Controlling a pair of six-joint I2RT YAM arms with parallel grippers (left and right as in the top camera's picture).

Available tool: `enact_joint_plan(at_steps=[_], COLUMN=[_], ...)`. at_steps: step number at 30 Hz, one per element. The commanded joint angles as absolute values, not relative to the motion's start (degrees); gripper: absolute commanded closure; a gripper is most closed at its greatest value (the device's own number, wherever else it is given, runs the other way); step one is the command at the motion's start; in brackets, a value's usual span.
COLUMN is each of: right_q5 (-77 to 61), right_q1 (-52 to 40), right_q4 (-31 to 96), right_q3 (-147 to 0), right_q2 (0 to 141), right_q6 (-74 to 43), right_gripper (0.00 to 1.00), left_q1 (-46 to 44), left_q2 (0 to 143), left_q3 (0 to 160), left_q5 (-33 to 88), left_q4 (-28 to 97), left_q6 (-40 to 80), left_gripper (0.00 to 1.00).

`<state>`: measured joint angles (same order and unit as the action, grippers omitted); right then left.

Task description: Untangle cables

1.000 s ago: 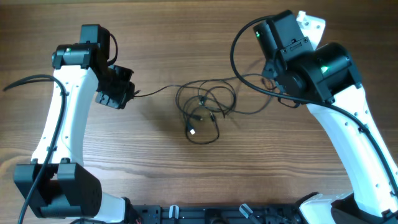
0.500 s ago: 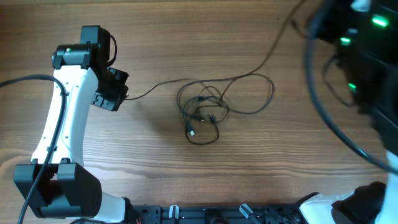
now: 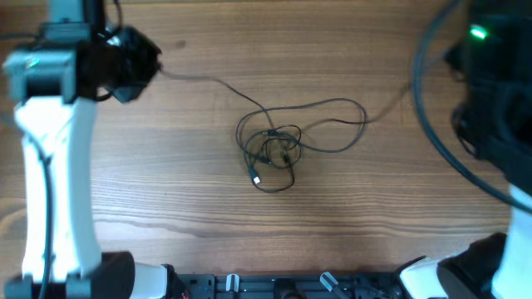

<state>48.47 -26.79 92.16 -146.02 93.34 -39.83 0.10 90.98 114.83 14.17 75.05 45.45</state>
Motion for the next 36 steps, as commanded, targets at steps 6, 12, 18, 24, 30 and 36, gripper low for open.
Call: enact_joint_plan(at_steps=[6,12,18,24,30,36], right_q5=[21.58,-3.05,-32.75,-34.22,-32.86,-29.76], right_q1=[-26.65,-26.65,-28.93,-36.49,-38.79,-38.83], right_q4=[89.34,80.01,77.82,77.89,70.17,58.24], right_q3=[-130.39,-123.70,-123.20,-123.20,-123.20,-123.17], right_q2=[104.33,108.57,108.60,108.60,108.64,110.10], right_q6=[-37.19,-24.80,1.58,10.79,8.32,-5.91], right_gripper=[0.66,0.40,0.16,0.16,0.11,0.11], left_q1=[0.10,0.10,0.10,0.10,0.12,0.12], left_q2=[78.24,78.17,78.32,79.40,79.61,79.59], left_q3=[123.00,123.00,122.98,122.98,122.98,122.98], left_q5=[22.20,27.86,25.12,19.49,16.19,16.84], left_q4=[51.31,41.30,39.66,43.18,45.71,45.39], left_q6=[65.98,71.24,74.43,74.41,77.54,83.24], left_gripper=[0.96,0.96,0.96,0.96,0.96,0.96])
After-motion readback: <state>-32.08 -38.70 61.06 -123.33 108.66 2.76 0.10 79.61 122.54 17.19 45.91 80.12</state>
